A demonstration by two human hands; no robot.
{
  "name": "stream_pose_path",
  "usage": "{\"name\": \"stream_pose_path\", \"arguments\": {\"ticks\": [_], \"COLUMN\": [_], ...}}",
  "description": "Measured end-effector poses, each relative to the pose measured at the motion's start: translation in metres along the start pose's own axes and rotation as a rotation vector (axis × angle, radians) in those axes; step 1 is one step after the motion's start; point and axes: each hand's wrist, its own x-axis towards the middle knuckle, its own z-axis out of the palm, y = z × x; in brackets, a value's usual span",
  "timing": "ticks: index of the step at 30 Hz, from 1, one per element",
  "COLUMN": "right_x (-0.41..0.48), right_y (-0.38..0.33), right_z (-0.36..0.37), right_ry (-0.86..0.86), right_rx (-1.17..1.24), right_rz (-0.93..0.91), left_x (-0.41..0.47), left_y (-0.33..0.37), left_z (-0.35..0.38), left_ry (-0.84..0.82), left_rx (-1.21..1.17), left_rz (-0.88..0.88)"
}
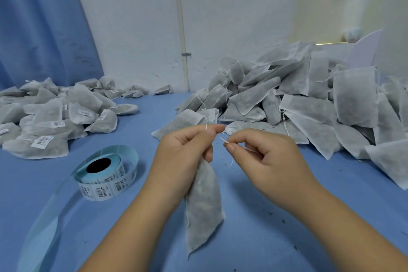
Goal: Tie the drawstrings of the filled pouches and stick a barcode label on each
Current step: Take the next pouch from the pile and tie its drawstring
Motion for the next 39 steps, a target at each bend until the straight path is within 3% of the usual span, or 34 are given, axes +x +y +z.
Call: {"name": "stream_pose_path", "arguments": {"ticks": [3, 10, 15, 20, 24, 27, 33, 39], "right_x": [0.001, 0.002, 0.002, 0.001, 0.002, 0.004, 0.005, 0.007], "right_y": [0.001, 0.001, -0.003, -0.005, -0.007, -0.004, 0.0, -0.006], "right_z": [-0.002, -0.006, -0.012, -0.017, -0.018, -0.017, -0.012, -0.017], "right_ry": [0.015, 0.036, 0.015, -0.02, -0.065, -0.023, 0.081, 0.245], "right_rx": [-0.041, -0.081, -0.102, -0.014, 0.286, 0.357, 0.258, 0.103], "right_rz": [-0.01, -0.04, -0.105, -0.095, 0.056, 0.137, 0.211, 0.145], "left_x": [0.0, -0.005, -0.006, -0.012, -0.013, -0.011, -0.009, -0.007], "left_y": [-0.001, 0.001, -0.003, -0.005, 0.001, 0.005, 0.011, 0.008], "left_z": [-0.001, 0.003, 0.003, 0.006, 0.008, 0.008, 0.007, 0.007], "left_ry": [0.044, -0.087, -0.067, -0.225, -0.343, -0.38, -0.443, -0.501], "left_rx": [0.07, 0.153, 0.439, 0.654, 0.475, 0.281, -0.386, -0.496], "left_rz": [-0.02, 0.011, 0.119, 0.233, 0.141, 0.045, -0.265, -0.378]}}
